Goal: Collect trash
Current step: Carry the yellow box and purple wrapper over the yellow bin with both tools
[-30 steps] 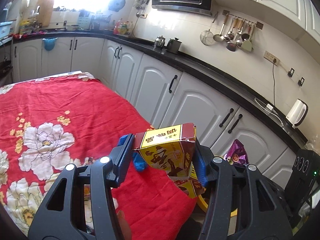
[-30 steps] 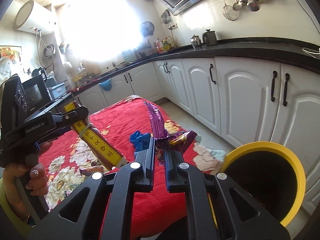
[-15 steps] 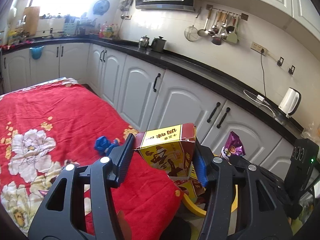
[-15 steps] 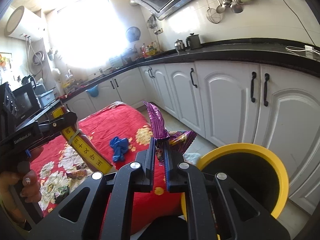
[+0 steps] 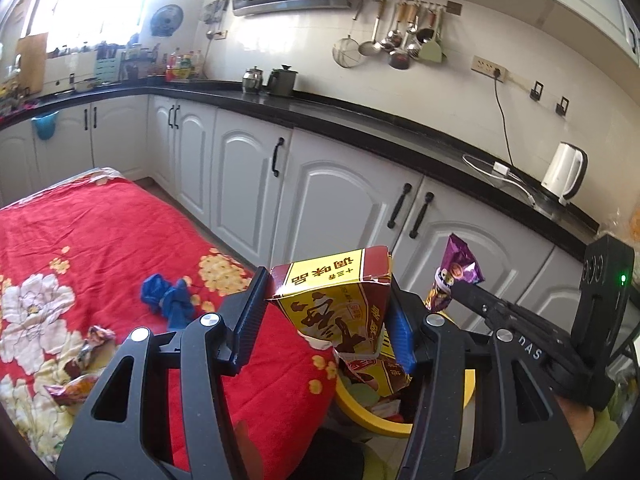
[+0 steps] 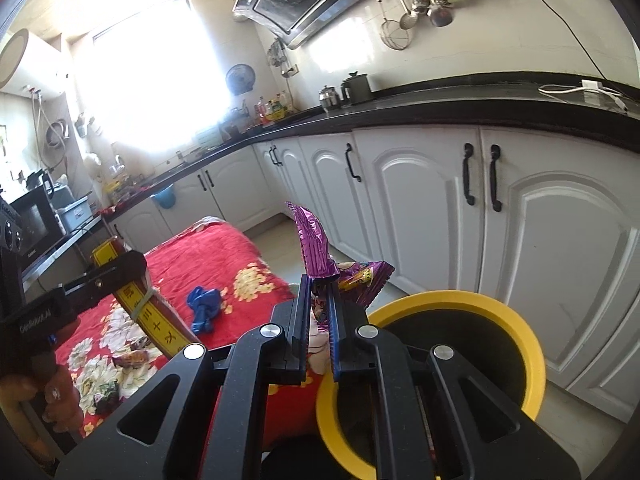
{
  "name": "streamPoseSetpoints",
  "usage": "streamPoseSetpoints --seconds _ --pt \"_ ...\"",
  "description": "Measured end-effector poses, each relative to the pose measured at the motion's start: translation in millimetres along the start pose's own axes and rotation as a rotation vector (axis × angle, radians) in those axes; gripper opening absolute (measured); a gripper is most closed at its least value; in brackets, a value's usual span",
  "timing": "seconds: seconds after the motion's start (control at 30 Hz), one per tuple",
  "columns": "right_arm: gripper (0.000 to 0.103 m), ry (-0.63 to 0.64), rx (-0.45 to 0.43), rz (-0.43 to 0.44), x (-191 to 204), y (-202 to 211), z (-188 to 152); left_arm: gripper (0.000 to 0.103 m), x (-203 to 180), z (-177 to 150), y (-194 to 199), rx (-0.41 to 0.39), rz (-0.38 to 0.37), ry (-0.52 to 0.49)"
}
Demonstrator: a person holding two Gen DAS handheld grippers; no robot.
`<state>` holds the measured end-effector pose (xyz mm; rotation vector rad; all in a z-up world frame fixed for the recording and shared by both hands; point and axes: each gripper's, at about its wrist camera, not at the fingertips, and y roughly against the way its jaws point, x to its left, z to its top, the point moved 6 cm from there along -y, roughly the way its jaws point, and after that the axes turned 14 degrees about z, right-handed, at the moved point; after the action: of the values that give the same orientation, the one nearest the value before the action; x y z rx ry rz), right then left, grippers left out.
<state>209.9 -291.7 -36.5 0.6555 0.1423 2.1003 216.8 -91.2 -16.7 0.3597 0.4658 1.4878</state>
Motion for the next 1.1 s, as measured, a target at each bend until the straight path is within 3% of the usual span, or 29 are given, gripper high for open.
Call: streamPoseSetpoints --seconds 0.63,1.1 --pt "0.008 -0.043 0.038 -0.068 -50.1 19.0 -21.9 0.046 -59.3 -26.5 -30.7 0.038 -0.042 -0.096" --pt "0.008 -0.154 0.103 -0.085 -95.4 14.4 -54.2 0.046 -85.0 -52.2 -60.5 0.096 -0.051 -0.135"
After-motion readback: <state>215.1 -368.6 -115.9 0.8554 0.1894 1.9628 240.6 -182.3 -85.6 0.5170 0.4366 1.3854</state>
